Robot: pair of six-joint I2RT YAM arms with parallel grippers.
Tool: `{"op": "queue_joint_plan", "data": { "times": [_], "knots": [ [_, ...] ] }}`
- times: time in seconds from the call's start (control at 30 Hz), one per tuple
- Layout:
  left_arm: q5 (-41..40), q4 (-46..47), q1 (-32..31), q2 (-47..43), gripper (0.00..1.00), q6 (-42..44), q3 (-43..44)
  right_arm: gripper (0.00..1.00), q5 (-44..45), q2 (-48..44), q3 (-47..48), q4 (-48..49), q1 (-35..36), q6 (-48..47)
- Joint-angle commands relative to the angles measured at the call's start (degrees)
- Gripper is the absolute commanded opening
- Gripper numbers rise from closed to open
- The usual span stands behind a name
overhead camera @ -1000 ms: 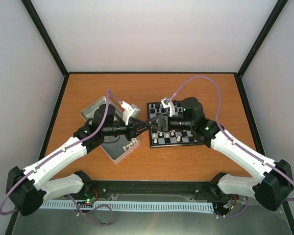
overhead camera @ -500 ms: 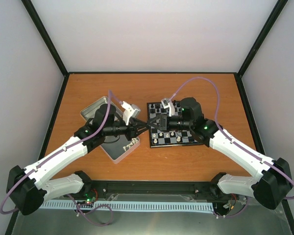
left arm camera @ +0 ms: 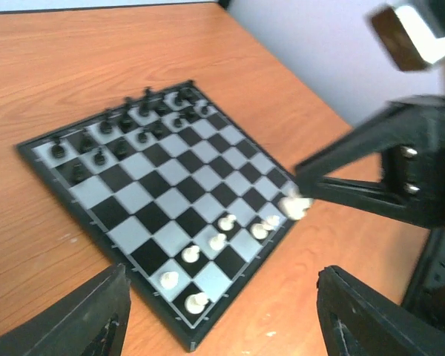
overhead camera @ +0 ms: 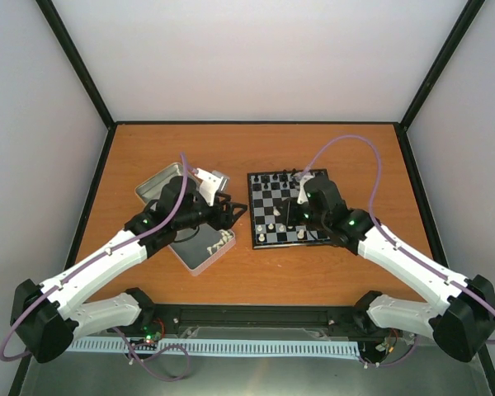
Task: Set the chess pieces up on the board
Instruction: Place the chess piece on the chessboard.
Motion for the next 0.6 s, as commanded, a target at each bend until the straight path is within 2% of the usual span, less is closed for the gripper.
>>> {"op": "queue_joint_plan", "data": {
  "times": [0.0, 0.2, 0.57],
  "knots": [
    [-11.91, -2.82, 0.2, -1.05, 0.71, -3.49, -0.21, 0.03, 19.41, -4.02, -3.08, -7.03, -0.18, -5.58],
    [-15.17, -2.86, 0.2, -0.28, 0.74, -4.74, -0.38, 0.03, 31.96, -5.78, -3.92, -13.14, -0.9, -3.55],
    [-15.1, -2.84, 0.2, 0.88, 0.74, -5.61, -1.44, 0.03, 30.3, -6.81, -9.96, -15.8, -7.26, 3.4]
  ]
}}
